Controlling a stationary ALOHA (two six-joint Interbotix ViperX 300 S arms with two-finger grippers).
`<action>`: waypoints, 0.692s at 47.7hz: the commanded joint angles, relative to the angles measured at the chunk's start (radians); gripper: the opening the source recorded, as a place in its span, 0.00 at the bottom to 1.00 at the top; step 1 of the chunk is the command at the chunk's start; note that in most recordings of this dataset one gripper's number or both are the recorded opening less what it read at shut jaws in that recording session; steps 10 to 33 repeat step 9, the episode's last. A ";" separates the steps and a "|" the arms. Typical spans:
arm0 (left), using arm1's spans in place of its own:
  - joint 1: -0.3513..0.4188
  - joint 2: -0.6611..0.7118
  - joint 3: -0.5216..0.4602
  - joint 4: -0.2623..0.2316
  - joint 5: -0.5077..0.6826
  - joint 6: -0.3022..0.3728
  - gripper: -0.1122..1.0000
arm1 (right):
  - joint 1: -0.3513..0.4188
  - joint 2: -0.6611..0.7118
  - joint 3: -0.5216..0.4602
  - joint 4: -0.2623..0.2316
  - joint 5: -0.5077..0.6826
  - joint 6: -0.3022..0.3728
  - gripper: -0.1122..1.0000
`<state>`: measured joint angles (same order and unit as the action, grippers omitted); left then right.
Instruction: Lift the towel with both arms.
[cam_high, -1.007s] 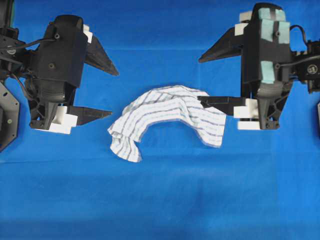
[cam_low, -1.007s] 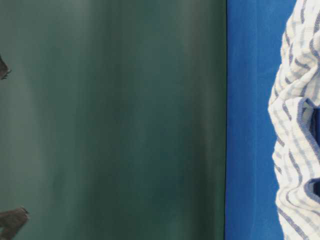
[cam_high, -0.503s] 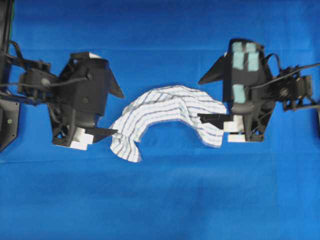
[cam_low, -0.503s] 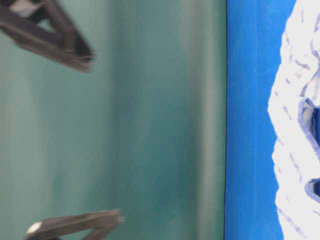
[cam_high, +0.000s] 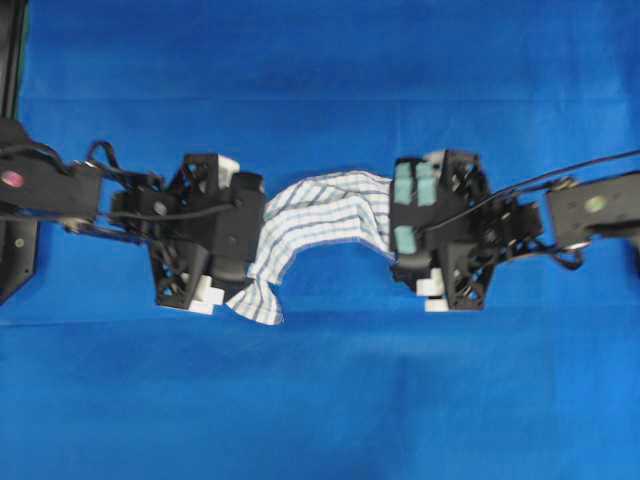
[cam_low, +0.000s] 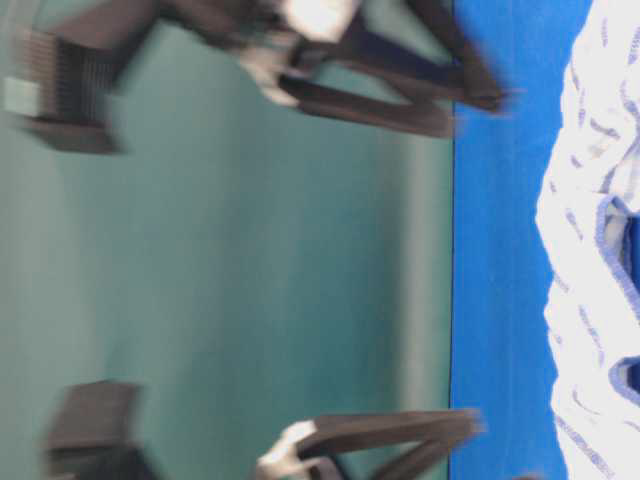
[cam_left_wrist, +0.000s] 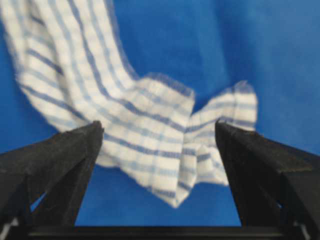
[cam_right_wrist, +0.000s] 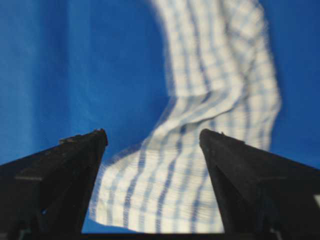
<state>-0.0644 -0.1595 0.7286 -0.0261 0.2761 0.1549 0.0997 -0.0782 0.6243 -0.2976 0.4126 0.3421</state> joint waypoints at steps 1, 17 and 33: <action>-0.005 0.054 0.009 -0.003 -0.078 0.000 0.90 | -0.006 0.043 0.003 0.002 -0.046 0.011 0.74; -0.015 0.173 0.014 -0.003 -0.164 0.000 0.90 | -0.014 0.127 0.014 0.002 -0.114 0.034 0.74; -0.015 0.173 0.014 -0.003 -0.164 0.000 0.90 | -0.014 0.127 0.014 0.002 -0.114 0.034 0.74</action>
